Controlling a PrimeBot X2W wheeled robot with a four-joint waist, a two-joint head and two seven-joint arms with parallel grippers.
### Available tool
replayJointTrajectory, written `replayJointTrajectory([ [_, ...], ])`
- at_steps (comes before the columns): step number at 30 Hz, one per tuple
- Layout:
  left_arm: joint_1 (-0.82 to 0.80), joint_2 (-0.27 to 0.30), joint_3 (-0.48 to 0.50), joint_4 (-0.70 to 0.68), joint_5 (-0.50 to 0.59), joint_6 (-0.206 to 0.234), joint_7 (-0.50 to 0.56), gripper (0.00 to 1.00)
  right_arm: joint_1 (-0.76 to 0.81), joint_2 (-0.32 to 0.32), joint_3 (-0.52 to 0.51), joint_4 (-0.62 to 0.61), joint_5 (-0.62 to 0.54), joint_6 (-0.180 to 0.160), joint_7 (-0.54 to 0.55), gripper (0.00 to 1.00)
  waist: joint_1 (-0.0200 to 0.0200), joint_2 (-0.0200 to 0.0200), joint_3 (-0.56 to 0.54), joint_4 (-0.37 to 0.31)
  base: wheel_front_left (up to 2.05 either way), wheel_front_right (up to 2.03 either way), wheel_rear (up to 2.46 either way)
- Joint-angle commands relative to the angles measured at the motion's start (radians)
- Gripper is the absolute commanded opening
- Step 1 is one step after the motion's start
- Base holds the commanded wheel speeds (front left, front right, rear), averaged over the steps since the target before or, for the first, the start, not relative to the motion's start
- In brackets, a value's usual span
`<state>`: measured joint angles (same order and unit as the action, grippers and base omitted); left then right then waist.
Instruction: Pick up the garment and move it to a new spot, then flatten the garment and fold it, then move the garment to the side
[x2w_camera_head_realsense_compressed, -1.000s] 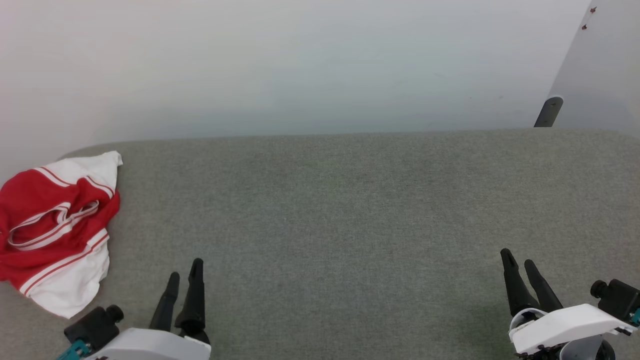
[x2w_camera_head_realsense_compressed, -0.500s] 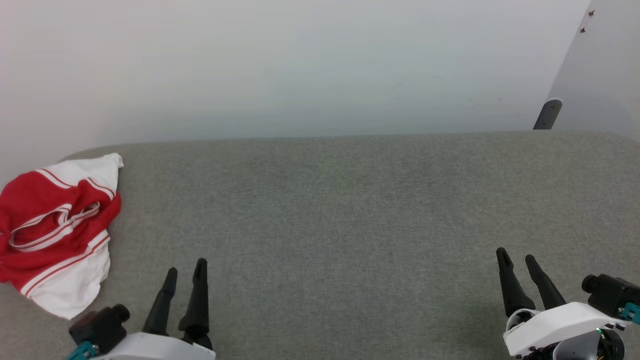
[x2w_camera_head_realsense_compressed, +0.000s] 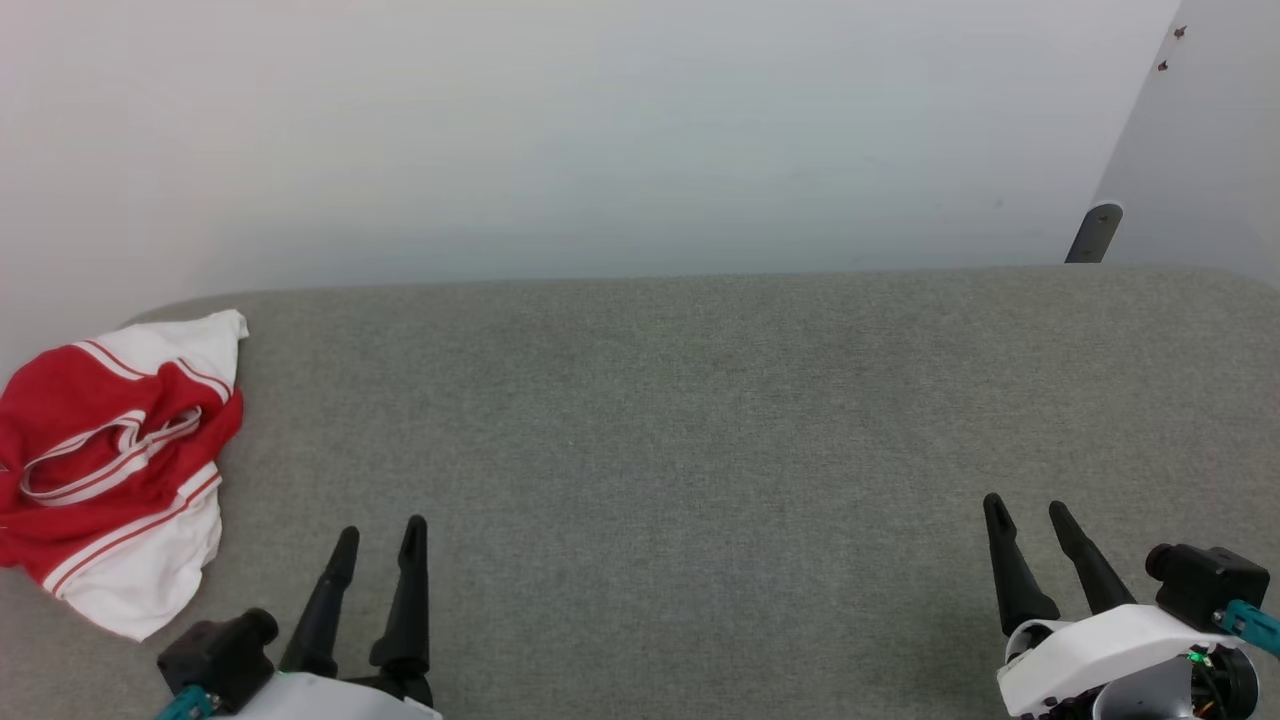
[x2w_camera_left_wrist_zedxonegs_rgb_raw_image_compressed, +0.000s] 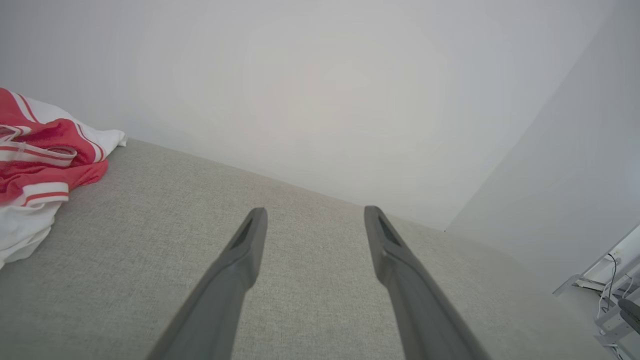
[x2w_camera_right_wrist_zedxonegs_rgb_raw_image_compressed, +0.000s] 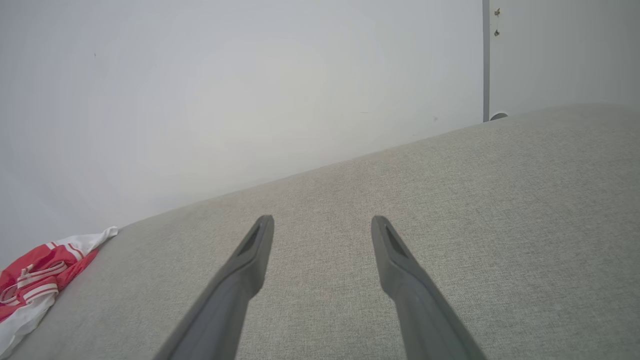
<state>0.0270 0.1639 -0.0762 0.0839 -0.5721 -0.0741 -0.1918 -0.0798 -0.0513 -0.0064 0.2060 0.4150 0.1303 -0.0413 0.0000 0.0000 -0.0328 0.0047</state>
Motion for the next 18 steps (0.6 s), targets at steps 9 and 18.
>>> replayJointTrajectory([
  [9, 0.010, 0.016, -0.011, -0.017, 0.089, -0.007, -0.025, 1.00, -0.011, 0.002, 0.008, -0.013, -0.090, 0.001, -0.016, 1.00, 0.0000, 0.0000, -0.004, 0.001, 0.00, 0.00, 0.00],
  [18, 0.016, 0.025, -0.024, -0.026, 0.150, -0.008, -0.042, 1.00, -0.007, 0.002, 0.015, -0.018, -0.157, 0.001, -0.026, 1.00, 0.0000, 0.0000, -0.008, 0.000, 0.00, 0.00, 0.00],
])
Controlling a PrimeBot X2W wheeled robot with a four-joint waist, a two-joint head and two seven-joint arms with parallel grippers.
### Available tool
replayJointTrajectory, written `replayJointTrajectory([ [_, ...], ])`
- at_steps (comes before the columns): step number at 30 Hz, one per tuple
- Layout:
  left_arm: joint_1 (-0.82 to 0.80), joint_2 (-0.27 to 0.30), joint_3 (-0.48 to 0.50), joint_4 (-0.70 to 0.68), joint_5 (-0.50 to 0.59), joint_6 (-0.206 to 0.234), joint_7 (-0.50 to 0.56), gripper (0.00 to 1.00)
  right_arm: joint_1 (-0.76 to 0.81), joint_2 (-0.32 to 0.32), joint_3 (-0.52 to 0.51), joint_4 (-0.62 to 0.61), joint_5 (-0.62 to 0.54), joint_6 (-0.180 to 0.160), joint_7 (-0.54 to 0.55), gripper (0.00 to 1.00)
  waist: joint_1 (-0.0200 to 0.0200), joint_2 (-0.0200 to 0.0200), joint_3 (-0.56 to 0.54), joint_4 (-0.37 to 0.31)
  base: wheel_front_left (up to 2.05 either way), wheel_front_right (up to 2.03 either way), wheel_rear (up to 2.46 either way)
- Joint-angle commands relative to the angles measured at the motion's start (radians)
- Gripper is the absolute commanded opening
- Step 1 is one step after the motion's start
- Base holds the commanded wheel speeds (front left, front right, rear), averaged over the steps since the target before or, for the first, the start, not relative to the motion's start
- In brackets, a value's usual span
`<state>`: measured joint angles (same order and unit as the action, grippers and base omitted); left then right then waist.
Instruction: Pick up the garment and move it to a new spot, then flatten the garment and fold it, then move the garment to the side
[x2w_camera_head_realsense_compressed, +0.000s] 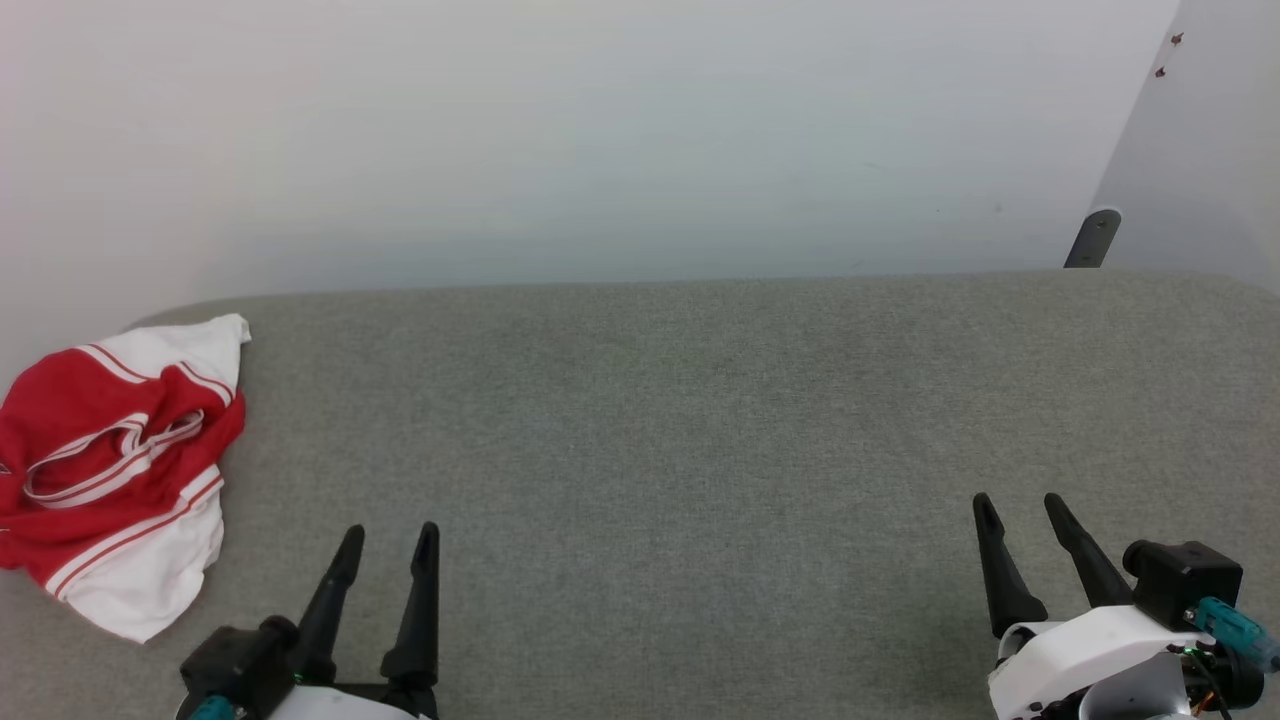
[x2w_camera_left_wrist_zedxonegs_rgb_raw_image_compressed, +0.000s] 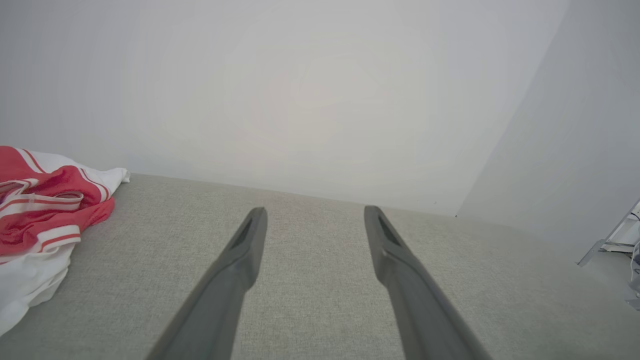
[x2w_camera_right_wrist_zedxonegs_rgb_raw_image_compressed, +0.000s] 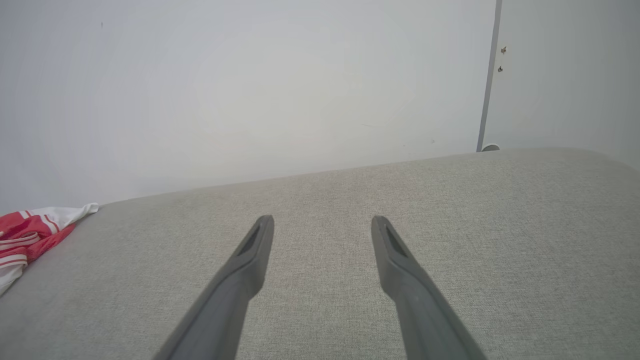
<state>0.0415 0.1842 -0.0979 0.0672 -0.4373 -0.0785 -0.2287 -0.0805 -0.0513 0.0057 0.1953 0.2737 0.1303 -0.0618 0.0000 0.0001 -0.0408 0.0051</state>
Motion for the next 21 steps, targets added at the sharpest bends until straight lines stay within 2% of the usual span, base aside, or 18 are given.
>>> replayJointTrajectory([
  [1, 0.003, 0.006, -0.004, -0.010, 0.020, -0.004, -0.008, 1.00, -0.006, 0.002, 0.003, -0.009, -0.023, 0.001, -0.007, 1.00, 0.0000, -0.0001, 0.000, 0.000, 0.00, 0.00, 0.00],
  [21, 0.017, 0.031, -0.029, -0.015, 0.107, 0.000, -0.036, 1.00, 0.000, 0.002, 0.010, -0.017, -0.137, 0.001, -0.024, 1.00, 0.0000, -0.0001, -0.007, 0.000, 0.00, 0.00, 0.00],
])
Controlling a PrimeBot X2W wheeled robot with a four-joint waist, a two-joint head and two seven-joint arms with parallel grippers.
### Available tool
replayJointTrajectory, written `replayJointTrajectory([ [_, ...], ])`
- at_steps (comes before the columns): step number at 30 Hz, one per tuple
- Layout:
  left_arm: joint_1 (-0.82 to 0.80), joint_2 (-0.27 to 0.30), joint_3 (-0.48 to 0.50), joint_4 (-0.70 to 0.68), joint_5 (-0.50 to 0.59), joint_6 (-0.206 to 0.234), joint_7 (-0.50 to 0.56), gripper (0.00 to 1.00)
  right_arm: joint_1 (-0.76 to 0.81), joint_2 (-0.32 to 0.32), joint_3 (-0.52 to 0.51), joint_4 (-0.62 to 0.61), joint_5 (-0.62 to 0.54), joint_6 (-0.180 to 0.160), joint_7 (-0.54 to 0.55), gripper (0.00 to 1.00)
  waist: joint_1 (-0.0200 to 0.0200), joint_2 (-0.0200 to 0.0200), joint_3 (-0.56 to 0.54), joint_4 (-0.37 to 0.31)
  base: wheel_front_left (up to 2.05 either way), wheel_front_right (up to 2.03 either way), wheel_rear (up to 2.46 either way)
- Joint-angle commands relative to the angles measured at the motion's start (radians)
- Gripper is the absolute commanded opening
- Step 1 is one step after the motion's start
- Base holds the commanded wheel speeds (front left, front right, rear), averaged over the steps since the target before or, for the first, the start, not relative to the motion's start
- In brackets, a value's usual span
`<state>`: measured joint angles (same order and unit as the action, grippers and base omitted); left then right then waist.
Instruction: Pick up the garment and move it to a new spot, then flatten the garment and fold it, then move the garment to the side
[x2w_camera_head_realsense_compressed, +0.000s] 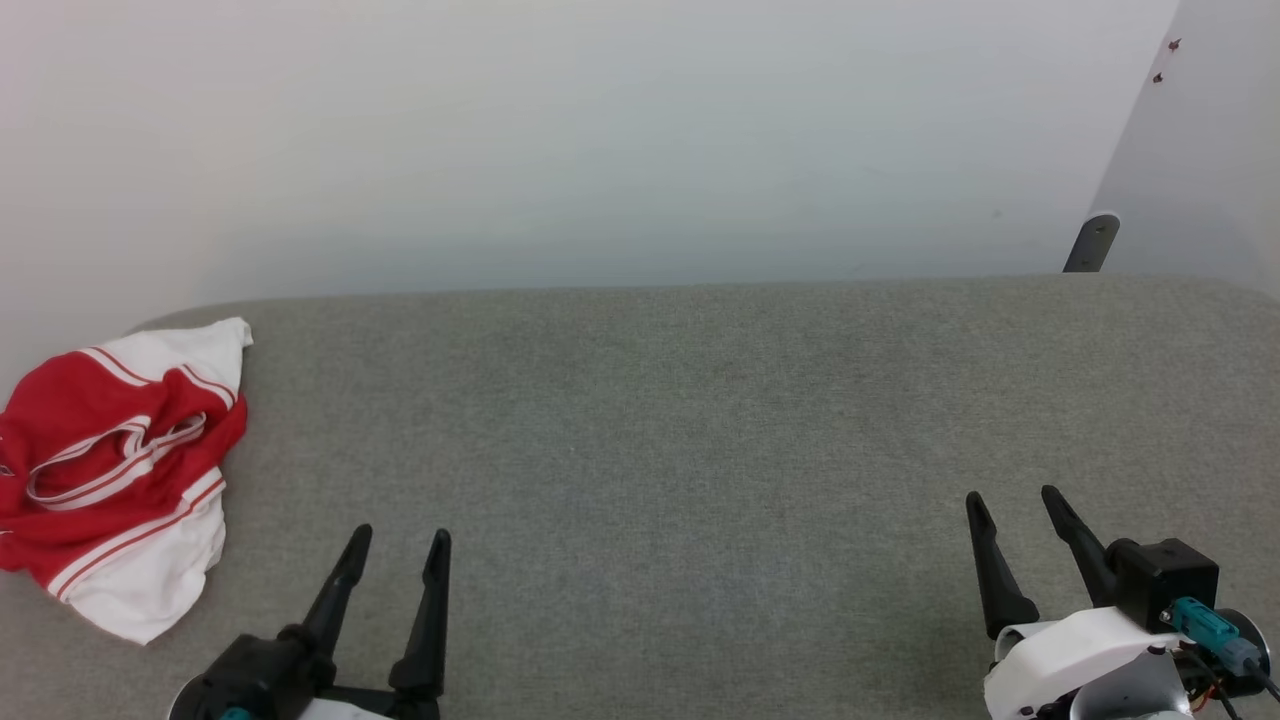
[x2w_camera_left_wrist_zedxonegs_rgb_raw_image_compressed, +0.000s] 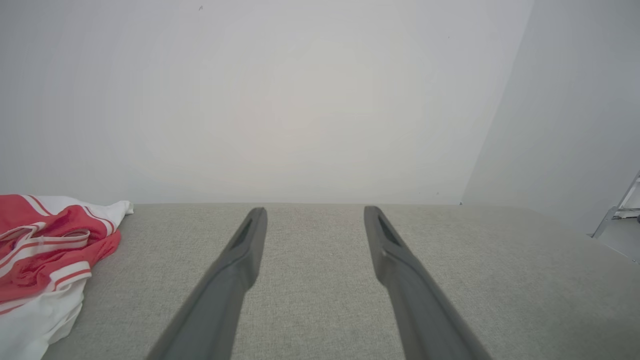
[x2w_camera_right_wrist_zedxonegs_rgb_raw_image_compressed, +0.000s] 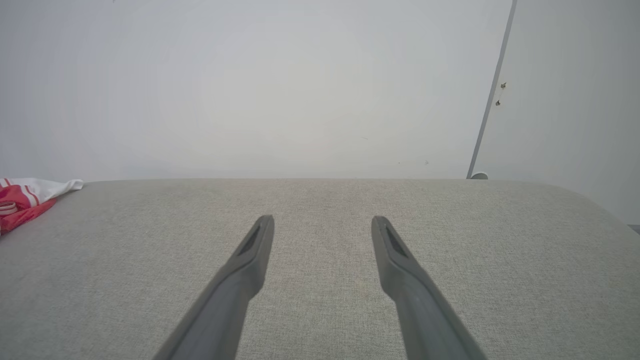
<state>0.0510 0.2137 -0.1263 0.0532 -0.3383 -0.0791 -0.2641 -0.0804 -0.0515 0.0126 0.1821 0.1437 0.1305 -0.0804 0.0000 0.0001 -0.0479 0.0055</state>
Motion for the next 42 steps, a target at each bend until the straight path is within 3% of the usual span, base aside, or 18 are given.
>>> replayJointTrajectory([
  [1, 0.007, 0.002, 0.000, -0.001, 0.006, 0.001, 0.000, 1.00, 0.000, 0.002, 0.002, -0.004, -0.007, 0.000, -0.005, 1.00, 0.0000, -0.0001, 0.000, 0.000, 0.00, 0.00, 0.00],
  [19, -0.007, 0.011, 0.005, 0.017, -0.020, 0.011, 0.000, 1.00, -0.002, 0.002, 0.009, 0.003, -0.006, 0.000, -0.008, 1.00, 0.0000, -0.0001, -0.010, 0.025, 0.00, 0.00, 0.00],
  [30, -0.008, 0.039, 0.046, 0.012, -0.035, 0.052, 0.032, 1.00, -0.023, 0.002, 0.072, 0.032, 0.005, 0.000, 0.004, 1.00, 0.0000, -0.0001, -0.052, 0.164, 0.00, 0.00, 0.00],
  [42, 0.019, 0.072, 0.093, -0.031, -0.058, 0.096, 0.081, 1.00, -0.055, 0.002, 0.159, 0.079, 0.034, 0.000, -0.007, 1.00, 0.0000, -0.0001, -0.093, 0.359, 0.00, 0.00, 0.00],
])
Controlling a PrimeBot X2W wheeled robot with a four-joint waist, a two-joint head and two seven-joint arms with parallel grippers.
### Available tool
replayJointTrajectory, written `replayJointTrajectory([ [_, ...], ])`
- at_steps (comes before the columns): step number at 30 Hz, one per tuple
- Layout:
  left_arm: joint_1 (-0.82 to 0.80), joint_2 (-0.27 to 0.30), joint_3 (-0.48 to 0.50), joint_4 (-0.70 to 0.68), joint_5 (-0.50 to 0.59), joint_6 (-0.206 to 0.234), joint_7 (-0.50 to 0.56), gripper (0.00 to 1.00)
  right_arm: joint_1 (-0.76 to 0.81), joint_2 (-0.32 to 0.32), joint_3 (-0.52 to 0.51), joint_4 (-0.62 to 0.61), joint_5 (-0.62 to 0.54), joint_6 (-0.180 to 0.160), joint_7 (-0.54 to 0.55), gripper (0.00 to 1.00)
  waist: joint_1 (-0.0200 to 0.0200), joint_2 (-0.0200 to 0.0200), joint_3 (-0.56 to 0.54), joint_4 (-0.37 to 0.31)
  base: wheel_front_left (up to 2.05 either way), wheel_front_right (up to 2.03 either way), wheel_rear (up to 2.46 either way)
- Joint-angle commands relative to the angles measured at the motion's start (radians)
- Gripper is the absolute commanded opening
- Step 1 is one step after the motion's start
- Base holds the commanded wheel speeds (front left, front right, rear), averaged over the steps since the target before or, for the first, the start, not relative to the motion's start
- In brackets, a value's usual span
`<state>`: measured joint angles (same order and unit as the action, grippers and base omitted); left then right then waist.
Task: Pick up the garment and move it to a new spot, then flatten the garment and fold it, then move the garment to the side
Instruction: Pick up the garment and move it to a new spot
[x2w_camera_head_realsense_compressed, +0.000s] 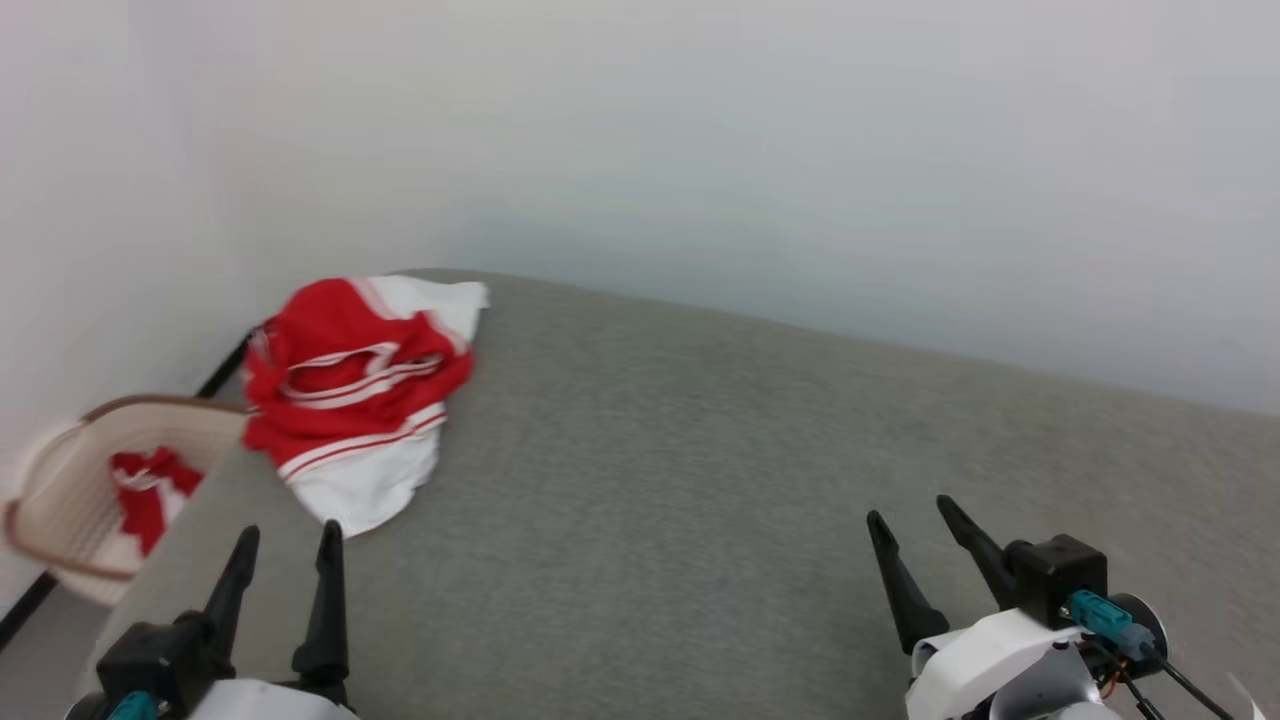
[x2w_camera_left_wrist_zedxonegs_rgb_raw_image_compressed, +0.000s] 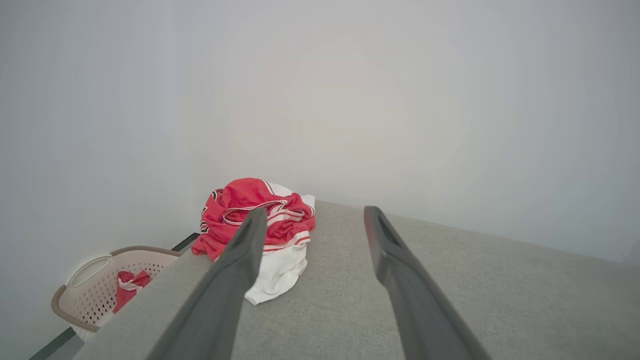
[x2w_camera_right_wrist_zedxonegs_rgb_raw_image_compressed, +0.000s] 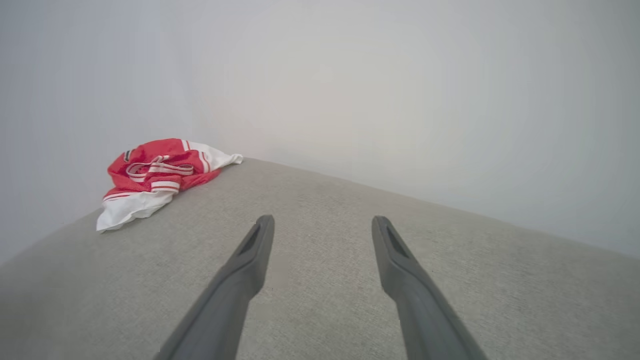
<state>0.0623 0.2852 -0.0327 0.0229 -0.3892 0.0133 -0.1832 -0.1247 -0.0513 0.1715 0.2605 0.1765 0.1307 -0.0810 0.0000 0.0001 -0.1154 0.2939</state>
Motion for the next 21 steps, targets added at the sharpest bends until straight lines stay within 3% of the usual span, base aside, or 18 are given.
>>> replayJointTrajectory([
  [1, 0.011, 0.003, 0.003, -0.006, -0.008, 0.007, 0.002, 1.00, -0.011, 0.002, 0.006, 0.004, 0.007, 0.000, -0.007, 1.00, 0.0000, -0.0001, -0.028, 0.086, 0.00, 0.00, 0.00],
  [11, 0.033, -0.006, 0.052, -0.063, -0.038, 0.051, -0.006, 1.00, -0.079, 0.002, 0.067, 0.041, 0.024, 0.000, -0.012, 1.00, 0.0000, -0.0001, 0.016, 0.152, 0.00, 0.00, 0.00],
  [21, -0.095, 0.028, 0.014, -0.066, -0.075, 0.018, 0.134, 1.00, -0.088, -0.010, 0.042, 0.057, 0.000, 0.000, -0.009, 1.00, 0.0000, -0.0001, 0.051, 0.177, 0.00, 0.00, 0.00],
])
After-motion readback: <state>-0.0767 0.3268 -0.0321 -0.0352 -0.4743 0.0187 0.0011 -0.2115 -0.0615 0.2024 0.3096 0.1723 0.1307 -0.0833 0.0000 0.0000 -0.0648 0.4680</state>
